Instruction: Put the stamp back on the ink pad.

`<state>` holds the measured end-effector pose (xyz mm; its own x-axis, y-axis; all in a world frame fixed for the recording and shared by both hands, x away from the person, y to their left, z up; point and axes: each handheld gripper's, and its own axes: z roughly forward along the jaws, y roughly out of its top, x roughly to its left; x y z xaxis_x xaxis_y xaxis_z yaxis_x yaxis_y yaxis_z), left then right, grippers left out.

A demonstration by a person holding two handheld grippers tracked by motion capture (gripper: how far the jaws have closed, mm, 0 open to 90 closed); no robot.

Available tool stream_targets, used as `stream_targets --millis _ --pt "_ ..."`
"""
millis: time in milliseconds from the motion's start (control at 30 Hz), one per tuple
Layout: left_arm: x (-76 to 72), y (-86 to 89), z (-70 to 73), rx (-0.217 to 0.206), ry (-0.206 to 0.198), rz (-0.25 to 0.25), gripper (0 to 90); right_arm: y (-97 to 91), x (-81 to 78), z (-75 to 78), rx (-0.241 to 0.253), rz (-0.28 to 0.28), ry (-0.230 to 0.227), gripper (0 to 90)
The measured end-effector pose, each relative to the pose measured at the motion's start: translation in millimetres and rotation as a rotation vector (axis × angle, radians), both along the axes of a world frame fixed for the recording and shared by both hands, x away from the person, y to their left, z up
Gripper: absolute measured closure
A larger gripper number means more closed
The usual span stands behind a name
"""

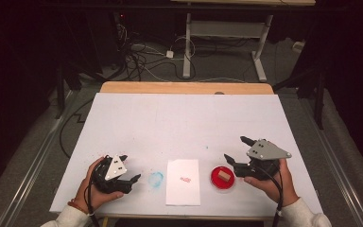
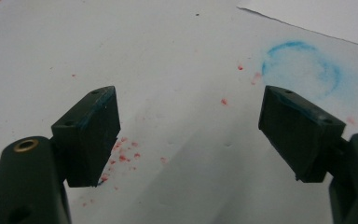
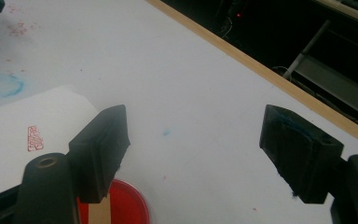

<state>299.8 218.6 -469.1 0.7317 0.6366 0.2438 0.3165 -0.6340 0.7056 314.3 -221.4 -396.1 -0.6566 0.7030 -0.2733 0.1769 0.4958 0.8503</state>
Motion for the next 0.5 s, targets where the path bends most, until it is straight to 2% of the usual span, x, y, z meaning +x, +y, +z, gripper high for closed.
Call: stream_targets --millis 233,500 --pt "-1.7 -3.6 0.7 0.015 -0.006 -0.004 20.0 -12.2 -7.3 1.1 0.006 -0.039 -0.033 21.8" --pt "-3.7 -1.1 3.5 -0.005 -0.017 0.009 20.0 -27.6 -15.2 -0.4 0.007 -0.066 -0.059 21.4"
